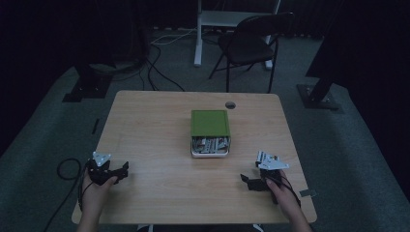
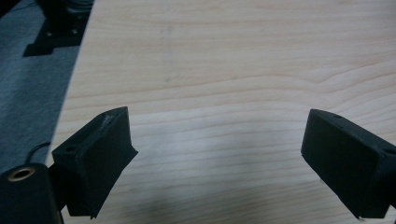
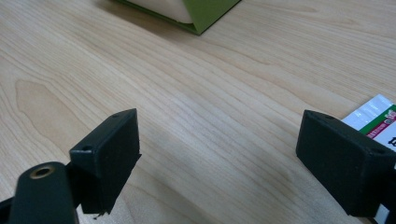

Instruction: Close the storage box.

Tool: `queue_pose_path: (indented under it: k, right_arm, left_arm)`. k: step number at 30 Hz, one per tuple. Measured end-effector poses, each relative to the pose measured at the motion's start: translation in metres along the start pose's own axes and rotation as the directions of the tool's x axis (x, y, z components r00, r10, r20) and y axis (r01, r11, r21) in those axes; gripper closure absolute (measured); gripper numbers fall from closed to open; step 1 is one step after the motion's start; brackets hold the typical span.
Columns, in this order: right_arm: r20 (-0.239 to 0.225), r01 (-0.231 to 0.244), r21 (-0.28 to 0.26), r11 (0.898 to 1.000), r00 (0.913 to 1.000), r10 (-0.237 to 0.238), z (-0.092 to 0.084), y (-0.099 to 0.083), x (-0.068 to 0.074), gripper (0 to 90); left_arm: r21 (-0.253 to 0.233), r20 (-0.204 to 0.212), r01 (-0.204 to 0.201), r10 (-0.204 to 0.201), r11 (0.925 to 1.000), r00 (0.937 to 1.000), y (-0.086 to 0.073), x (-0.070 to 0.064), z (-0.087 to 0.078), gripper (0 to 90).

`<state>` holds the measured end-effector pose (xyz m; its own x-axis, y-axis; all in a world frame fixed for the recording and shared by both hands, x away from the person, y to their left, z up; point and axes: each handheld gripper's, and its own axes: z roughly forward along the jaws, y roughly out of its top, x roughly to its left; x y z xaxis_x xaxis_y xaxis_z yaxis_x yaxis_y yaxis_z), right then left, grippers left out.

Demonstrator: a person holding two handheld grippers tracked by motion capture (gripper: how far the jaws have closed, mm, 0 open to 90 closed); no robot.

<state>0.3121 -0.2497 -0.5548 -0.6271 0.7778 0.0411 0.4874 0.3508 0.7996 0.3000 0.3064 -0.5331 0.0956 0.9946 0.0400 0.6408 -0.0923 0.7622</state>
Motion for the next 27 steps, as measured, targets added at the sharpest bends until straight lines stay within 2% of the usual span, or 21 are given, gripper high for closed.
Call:
queue_pose_path:
  k: [3, 11, 15, 20, 25, 27]
  right_arm:
    - [-0.014, 0.017, 0.019, 1.0, 0.9998, -0.016, 0.001, 0.0, 0.001, 13.3]
    - [-0.026, 0.075, 0.112, 0.991, 0.997, -0.072, 0.008, 0.001, 0.006, 13.2]
    - [-0.032, 0.074, 0.114, 0.991, 0.997, -0.071, 0.008, 0.002, 0.006, 13.1]
    - [-0.032, 0.074, 0.114, 0.991, 0.997, -0.071, 0.009, 0.002, 0.005, 12.9]
    - [-0.032, 0.074, 0.114, 0.991, 0.997, -0.07, 0.009, 0.002, 0.006, 13.0]
    - [-0.033, 0.074, 0.114, 0.991, 0.997, -0.071, 0.009, 0.002, 0.006, 13.0]
  left_arm:
    - [0.025, -0.02, 0.008, -0.007, 0.9997, 0.9998, -0.004, 0.003, 0.002, 9.6]
    - [0.044, -0.057, 0.031, -0.028, 0.9986, 0.998, -0.007, 0.011, 0.004, 9.6]
    - [0.071, -0.063, 0.034, -0.03, 0.9969, 0.9976, -0.009, 0.013, 0.005, 9.6]
    - [0.081, -0.073, 0.054, -0.048, 0.9953, 0.9961, -0.012, 0.014, 0.007, 9.6]
    - [0.101, -0.056, 0.045, -0.039, 0.9939, 0.9976, -0.014, 0.011, 0.01, 9.6]
    - [0.099, -0.051, 0.055, -0.05, 0.9935, 0.9974, -0.015, 0.011, 0.011, 9.6]
